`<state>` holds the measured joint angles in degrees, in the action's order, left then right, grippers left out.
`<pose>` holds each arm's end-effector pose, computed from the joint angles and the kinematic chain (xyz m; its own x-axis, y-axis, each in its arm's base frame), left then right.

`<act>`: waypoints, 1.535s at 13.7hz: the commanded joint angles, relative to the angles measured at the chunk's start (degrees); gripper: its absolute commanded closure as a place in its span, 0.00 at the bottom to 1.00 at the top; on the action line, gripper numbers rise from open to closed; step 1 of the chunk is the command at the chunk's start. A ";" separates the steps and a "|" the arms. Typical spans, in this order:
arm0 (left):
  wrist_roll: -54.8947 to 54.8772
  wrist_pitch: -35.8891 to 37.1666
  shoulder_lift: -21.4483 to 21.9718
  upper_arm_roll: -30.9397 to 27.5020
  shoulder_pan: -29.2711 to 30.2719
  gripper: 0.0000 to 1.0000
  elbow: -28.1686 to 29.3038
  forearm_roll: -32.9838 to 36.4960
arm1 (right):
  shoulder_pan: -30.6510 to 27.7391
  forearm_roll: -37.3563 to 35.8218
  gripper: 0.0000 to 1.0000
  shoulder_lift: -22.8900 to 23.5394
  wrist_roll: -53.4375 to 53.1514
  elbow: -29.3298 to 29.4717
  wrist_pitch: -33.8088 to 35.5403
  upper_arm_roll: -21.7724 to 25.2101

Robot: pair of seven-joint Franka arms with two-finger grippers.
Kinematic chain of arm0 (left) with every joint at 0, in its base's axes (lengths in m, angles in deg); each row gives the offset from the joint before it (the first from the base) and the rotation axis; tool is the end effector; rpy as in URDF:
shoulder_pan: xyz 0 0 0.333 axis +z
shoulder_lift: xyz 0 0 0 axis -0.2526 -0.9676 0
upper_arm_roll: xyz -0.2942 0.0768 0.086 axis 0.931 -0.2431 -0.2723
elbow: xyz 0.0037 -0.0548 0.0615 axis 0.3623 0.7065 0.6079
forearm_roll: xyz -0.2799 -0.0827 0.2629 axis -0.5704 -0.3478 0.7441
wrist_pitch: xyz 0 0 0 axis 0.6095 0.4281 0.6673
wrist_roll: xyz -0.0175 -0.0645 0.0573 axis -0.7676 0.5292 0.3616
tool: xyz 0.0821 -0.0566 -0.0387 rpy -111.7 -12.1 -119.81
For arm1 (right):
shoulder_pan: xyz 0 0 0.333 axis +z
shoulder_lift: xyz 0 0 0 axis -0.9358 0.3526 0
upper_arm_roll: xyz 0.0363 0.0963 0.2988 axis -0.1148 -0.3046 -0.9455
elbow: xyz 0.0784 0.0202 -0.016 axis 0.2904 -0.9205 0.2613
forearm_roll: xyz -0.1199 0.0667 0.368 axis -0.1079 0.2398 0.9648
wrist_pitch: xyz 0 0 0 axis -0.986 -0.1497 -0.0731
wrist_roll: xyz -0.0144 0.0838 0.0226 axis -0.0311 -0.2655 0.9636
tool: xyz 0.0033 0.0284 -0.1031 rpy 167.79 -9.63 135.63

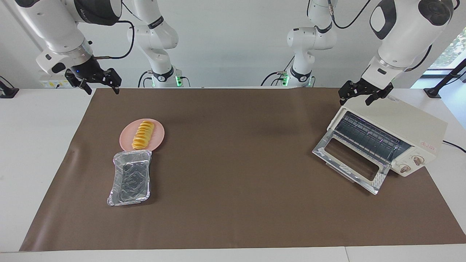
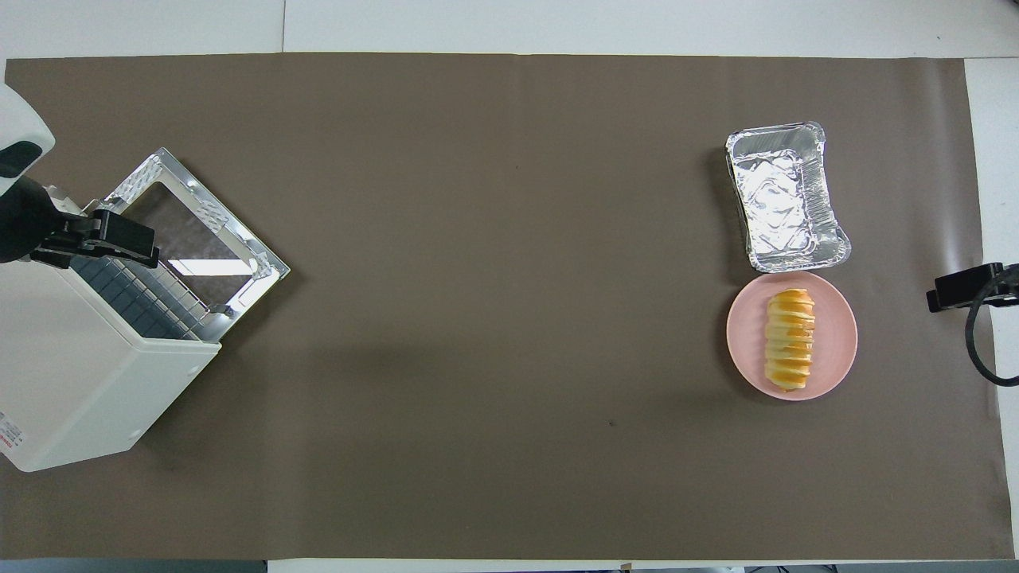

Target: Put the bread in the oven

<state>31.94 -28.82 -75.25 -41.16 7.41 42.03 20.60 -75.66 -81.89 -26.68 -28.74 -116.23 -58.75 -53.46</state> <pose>0.5508 -0.0530 0.5978 0.9924 -0.0809 -0.0928 -0.0795 -0.9967 0.0181 0.5008 -0.0576 0.5881 0.9926 0.0076 -0.1210 0.0092 -0.9999 0.0129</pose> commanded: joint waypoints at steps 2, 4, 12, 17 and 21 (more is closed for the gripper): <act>-0.55 -1.03 1.58 0.40 0.64 0.00 1.96 0.07 | 0.86 -0.13 0.00 -5.05 -3.49 -13.91 -10.83 -0.71; -0.55 -1.03 1.58 0.40 0.64 0.00 1.96 0.07 | 1.12 -0.04 0.00 -4.89 -5.42 -18.85 -16.03 -0.72; -0.55 -1.03 1.58 0.40 0.64 0.00 1.96 0.07 | 3.59 0.23 0.00 1.70 -11.15 -30.82 -35.90 -0.72; -0.55 -1.03 1.58 0.40 0.64 0.00 1.96 0.07 | 3.50 0.31 0.00 3.82 -11.06 -33.44 -41.34 -0.80; -0.55 -1.03 1.58 0.49 0.64 0.00 1.96 0.07 | 3.41 1.19 0.00 4.26 -11.15 -37.49 -46.45 -0.80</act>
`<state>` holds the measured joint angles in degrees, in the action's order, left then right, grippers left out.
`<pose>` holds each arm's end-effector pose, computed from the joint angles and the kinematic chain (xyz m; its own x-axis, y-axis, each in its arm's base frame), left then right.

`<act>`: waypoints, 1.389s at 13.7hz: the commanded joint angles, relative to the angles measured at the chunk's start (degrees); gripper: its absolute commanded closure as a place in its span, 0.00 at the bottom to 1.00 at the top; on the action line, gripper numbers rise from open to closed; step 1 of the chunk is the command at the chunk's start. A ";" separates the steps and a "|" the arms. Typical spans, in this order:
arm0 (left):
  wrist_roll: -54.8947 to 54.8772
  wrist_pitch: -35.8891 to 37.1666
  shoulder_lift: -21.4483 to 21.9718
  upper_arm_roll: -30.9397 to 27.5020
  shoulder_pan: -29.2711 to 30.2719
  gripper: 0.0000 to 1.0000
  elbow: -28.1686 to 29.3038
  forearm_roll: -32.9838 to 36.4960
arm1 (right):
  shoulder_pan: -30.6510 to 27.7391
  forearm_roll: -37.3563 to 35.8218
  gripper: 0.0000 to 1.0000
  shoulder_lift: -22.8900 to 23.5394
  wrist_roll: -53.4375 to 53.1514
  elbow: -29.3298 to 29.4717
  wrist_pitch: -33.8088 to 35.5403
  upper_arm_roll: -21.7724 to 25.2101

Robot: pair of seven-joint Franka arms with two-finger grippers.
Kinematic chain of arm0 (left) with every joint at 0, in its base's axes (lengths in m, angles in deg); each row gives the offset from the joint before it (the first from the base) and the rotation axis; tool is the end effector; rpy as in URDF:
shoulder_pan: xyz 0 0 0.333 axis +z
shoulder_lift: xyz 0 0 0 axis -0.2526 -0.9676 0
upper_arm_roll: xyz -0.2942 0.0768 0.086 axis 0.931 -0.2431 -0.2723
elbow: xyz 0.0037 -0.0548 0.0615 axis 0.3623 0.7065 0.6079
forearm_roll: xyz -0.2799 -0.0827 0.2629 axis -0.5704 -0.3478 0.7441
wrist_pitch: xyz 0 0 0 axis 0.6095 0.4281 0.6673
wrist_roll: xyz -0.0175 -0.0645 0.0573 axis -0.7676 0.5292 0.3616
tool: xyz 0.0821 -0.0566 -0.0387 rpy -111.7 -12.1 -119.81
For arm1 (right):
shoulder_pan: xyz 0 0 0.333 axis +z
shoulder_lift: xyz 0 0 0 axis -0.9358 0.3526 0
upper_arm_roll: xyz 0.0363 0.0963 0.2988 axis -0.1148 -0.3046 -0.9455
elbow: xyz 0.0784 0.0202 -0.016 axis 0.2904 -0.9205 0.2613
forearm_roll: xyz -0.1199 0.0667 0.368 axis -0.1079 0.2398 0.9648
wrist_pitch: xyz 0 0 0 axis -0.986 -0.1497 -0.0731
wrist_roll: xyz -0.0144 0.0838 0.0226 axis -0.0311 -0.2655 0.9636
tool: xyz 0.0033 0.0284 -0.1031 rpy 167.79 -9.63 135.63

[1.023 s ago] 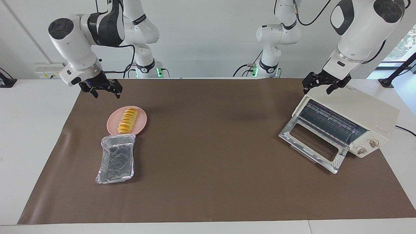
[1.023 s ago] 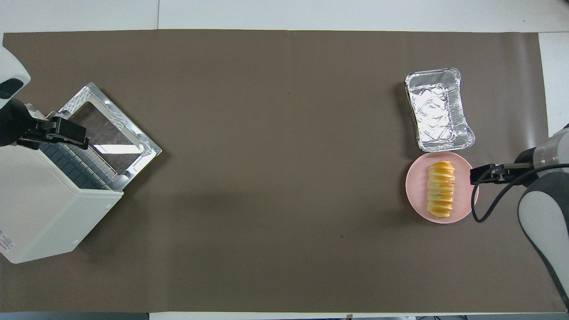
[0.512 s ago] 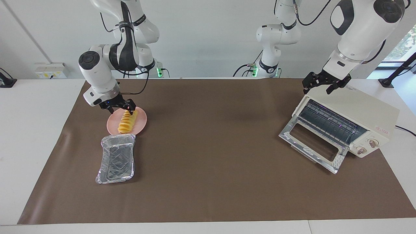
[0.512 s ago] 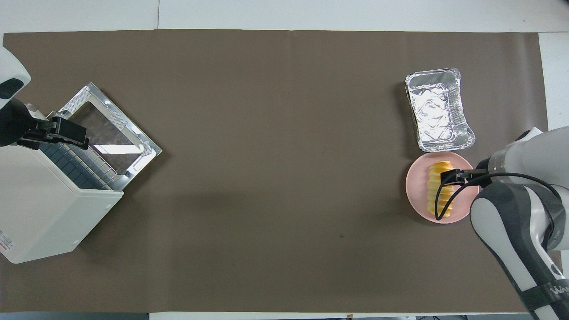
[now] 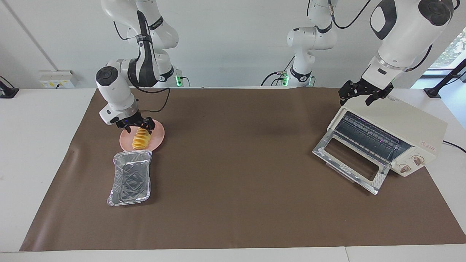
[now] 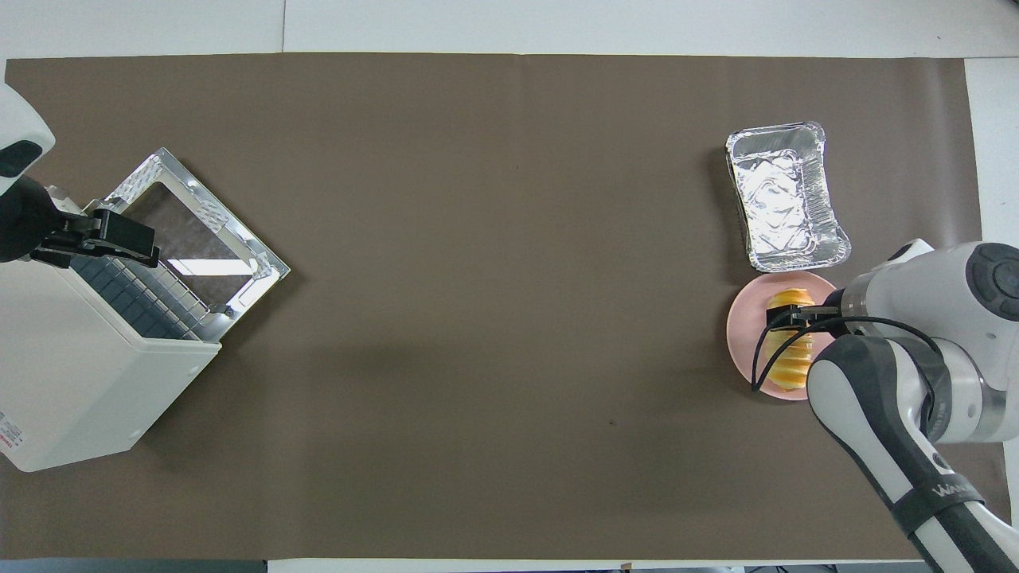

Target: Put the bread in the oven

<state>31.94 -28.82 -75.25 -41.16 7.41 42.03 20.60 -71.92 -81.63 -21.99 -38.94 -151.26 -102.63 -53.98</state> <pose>0.5508 -0.0530 0.5978 0.9924 -0.0809 -0.0928 -0.0795 -0.9967 0.0181 0.4788 -0.0169 0.3293 0.9957 -0.0809 -0.0454 -0.0801 -0.9966 0.0191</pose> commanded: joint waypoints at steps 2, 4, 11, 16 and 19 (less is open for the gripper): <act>-0.55 -1.03 1.58 0.40 0.64 0.00 1.96 0.08 | -0.33 2.07 0.02 -0.52 -0.95 -4.83 -5.73 -0.28; -0.55 -1.03 1.58 0.40 0.64 0.00 1.96 0.08 | -0.33 2.07 0.22 -0.52 -0.95 -5.19 -6.10 -0.28; -0.55 -1.03 1.58 0.40 0.64 0.00 1.96 0.08 | 0.11 2.07 0.76 -0.43 -0.95 -3.62 -4.52 -0.28; -0.55 -1.03 1.58 0.40 0.64 0.00 1.96 0.08 | 0.46 2.86 0.72 -0.61 -4.63 10.60 15.66 -2.13; -0.55 -1.03 1.58 0.49 0.64 0.00 1.96 0.08 | 0.02 2.52 0.69 1.48 -3.59 18.07 19.30 -2.13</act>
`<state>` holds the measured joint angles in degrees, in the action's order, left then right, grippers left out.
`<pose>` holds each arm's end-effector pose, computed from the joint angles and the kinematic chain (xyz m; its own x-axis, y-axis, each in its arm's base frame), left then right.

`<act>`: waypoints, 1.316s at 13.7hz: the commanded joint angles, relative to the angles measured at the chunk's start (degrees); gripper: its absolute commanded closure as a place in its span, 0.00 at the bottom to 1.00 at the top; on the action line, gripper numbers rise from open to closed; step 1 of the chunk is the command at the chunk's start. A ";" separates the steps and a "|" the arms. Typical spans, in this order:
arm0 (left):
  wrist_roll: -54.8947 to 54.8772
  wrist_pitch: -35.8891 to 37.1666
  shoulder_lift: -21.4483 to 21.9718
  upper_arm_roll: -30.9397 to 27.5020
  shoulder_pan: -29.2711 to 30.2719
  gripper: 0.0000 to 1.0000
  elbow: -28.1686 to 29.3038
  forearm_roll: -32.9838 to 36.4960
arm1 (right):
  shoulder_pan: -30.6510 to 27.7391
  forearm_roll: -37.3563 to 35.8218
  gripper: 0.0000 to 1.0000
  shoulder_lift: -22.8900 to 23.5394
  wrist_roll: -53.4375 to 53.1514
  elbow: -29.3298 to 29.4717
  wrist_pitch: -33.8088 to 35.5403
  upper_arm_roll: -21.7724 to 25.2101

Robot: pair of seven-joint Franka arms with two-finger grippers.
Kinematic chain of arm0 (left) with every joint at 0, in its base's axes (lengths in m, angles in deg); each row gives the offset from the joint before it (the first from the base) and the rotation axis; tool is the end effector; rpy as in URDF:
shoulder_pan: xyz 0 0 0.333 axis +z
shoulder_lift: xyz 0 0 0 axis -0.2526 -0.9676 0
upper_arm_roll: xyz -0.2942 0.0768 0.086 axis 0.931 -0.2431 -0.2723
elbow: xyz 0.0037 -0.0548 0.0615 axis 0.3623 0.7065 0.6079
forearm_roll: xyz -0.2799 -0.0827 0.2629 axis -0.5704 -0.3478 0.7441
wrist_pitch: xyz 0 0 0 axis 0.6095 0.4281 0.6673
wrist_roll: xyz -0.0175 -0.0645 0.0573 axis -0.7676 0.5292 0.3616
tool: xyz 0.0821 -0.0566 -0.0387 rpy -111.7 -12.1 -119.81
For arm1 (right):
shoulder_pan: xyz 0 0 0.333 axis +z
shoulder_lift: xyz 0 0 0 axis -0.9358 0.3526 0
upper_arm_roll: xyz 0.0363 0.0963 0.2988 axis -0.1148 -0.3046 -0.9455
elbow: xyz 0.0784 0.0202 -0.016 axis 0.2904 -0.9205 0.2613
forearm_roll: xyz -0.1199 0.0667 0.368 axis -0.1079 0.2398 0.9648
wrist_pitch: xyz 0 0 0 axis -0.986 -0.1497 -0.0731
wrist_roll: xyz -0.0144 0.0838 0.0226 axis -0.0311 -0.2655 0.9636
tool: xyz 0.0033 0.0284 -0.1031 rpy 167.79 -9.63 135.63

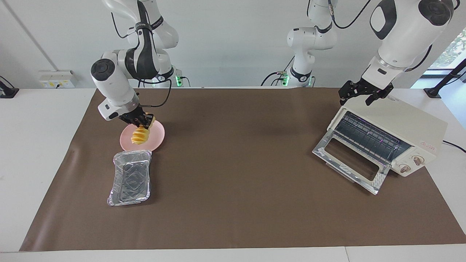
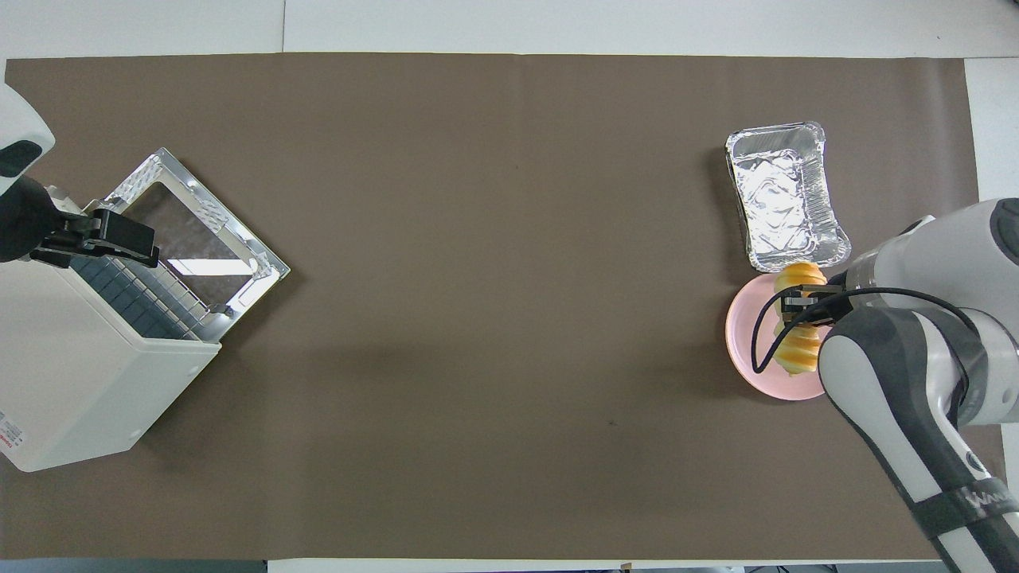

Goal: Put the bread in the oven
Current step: 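Reach the right gripper to the yellow bread on the pink plate and grasp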

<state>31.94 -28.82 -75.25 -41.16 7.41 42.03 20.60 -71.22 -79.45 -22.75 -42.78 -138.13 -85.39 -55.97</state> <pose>0.5508 -0.0530 0.5978 0.9924 -0.0809 -0.0928 -0.0795 -0.9967 0.0181 0.5096 0.0075 0.4110 0.9868 -0.1229 -0.1052 -0.1233 -0.9924 0.0029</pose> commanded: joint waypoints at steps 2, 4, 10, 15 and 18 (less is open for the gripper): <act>-0.55 -1.03 1.58 0.40 0.63 0.00 1.96 0.07 | -1.12 -0.54 0.69 4.79 3.83 9.87 1.54 0.03; -0.55 -1.03 1.58 0.49 0.63 0.00 1.96 0.07 | -2.26 -0.81 0.70 8.57 6.74 15.31 1.36 0.38; -0.55 -1.03 1.58 0.40 0.63 0.00 1.96 0.07 | -5.16 -0.90 0.70 18.25 13.61 22.02 -8.38 0.30; -0.55 -1.03 1.58 0.40 0.63 0.00 1.96 0.07 | -4.03 -0.11 0.69 25.10 14.40 25.45 -10.24 -0.14; -0.55 -1.03 1.58 0.49 0.63 0.00 1.96 0.07 | -3.49 -0.02 0.65 25.90 14.57 23.18 -10.41 -0.14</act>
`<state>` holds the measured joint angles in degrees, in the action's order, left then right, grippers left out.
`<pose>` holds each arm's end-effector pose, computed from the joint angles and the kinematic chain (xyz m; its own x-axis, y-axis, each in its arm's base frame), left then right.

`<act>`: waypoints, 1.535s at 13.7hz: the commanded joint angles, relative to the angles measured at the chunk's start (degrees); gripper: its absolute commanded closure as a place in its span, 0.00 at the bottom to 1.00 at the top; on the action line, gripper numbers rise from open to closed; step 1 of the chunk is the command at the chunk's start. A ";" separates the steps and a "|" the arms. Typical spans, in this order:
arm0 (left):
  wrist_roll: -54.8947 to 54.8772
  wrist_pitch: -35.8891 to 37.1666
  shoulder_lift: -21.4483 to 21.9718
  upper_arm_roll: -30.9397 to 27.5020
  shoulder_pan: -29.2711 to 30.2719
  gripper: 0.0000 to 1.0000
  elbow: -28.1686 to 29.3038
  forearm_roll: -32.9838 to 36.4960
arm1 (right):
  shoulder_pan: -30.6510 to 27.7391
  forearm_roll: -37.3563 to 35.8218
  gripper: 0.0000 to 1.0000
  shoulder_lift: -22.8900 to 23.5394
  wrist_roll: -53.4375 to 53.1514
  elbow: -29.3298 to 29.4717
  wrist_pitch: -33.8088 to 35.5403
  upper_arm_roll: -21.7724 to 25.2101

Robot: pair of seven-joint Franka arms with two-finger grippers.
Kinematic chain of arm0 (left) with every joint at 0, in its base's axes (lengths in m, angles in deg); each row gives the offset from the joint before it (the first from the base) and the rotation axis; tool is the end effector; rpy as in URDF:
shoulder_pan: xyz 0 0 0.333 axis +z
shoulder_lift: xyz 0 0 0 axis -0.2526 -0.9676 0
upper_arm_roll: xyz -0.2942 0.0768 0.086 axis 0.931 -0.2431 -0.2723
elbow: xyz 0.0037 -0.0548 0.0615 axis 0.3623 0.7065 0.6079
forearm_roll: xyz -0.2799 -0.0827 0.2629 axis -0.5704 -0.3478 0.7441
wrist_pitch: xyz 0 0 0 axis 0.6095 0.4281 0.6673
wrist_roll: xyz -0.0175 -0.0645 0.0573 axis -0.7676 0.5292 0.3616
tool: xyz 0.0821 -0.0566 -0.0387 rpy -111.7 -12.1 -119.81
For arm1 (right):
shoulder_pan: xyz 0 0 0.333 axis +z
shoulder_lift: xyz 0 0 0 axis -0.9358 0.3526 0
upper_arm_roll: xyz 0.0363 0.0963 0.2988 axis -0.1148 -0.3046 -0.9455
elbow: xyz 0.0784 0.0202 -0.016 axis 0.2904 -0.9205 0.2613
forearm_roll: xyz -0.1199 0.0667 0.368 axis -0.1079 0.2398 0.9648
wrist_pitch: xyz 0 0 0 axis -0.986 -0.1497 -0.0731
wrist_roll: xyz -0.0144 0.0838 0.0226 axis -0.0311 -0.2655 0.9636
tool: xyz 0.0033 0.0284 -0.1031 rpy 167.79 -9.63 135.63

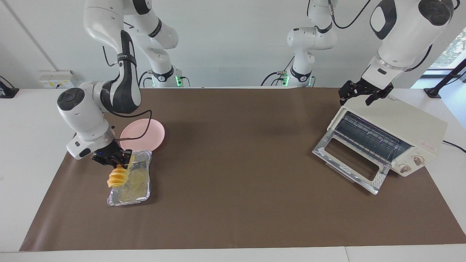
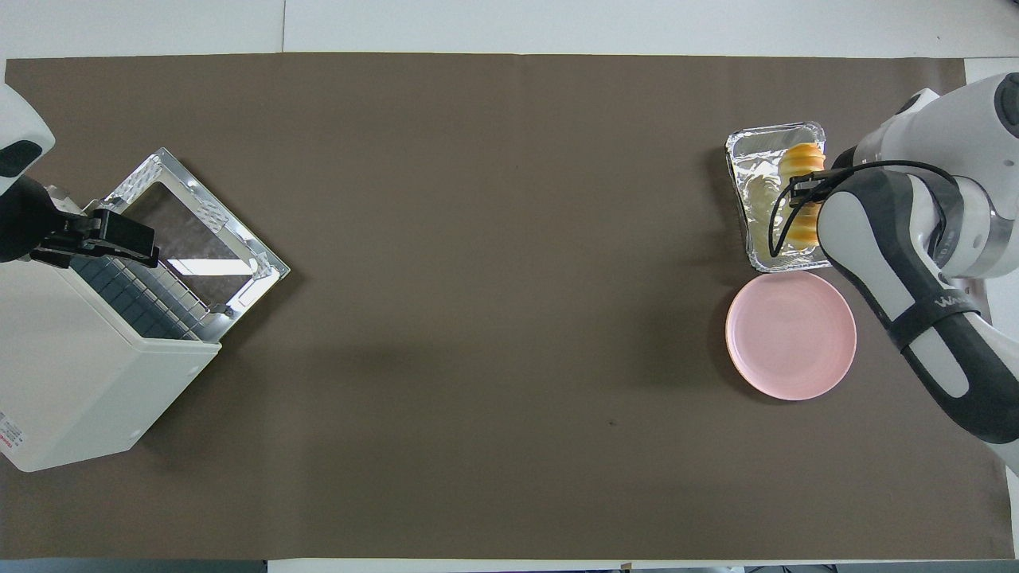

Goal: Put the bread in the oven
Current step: 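Reach the right gripper to the yellow bread on the pink plate and grasp, then lift the bread with the right gripper and lower it into the foil tray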

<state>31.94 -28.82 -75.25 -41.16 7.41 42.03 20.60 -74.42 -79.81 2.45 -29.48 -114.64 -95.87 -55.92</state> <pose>0.5508 -0.0530 0.5978 0.9924 -0.0809 -0.0928 -0.0795 -0.9967 0.0181 0.6524 -0.0309 0.3564 0.9975 0.0500 0.0507 0.0510 -0.9985 -0.0190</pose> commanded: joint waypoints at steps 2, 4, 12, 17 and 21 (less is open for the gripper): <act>-0.55 -1.03 1.58 0.49 0.63 0.00 1.96 0.08 | -0.47 0.51 0.50 0.79 1.37 -1.55 -0.46 -0.19; -0.55 -1.03 1.58 0.49 0.63 0.00 1.96 0.08 | -0.29 0.51 0.00 0.70 1.20 -2.43 -1.95 -0.19; -0.55 -1.03 1.58 0.40 0.63 0.00 1.96 0.08 | -3.89 0.42 0.00 1.58 8.75 1.61 -2.73 -0.01; -0.55 -1.03 1.58 0.49 0.63 0.00 1.96 0.08 | -5.65 0.51 0.00 3.24 9.28 -1.82 -8.62 -0.01; -0.55 -1.03 1.58 0.40 0.63 0.00 1.96 0.08 | -6.97 0.69 0.20 4.04 11.83 -3.13 -9.95 -0.10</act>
<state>31.94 -28.82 -75.25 -41.16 7.41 42.03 20.60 -80.40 -79.74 6.86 -19.21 -116.27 -104.67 -55.27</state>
